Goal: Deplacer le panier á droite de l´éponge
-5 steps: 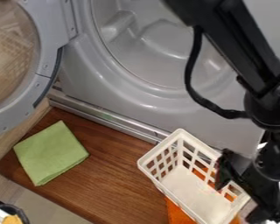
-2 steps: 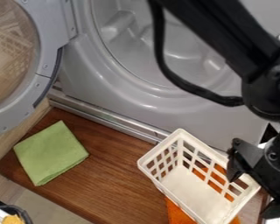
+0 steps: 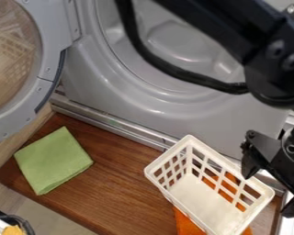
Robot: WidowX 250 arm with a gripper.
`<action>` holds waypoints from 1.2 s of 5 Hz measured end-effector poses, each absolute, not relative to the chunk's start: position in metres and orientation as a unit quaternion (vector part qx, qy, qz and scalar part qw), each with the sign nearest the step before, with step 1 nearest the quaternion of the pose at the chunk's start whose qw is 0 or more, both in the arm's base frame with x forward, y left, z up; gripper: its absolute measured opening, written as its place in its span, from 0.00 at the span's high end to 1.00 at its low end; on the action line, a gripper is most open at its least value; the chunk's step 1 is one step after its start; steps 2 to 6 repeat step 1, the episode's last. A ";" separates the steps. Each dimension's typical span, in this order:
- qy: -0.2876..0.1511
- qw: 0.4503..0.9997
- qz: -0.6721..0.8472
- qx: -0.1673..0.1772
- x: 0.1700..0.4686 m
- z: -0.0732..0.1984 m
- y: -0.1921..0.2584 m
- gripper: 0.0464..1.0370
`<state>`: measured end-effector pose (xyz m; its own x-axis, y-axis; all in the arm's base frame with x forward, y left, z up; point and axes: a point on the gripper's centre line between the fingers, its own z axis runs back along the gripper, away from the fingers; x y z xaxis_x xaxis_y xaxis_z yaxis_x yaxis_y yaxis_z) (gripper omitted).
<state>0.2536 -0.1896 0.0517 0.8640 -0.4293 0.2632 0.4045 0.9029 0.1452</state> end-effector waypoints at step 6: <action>-0.146 0.965 -0.216 0.042 0.254 0.052 -0.190 0.04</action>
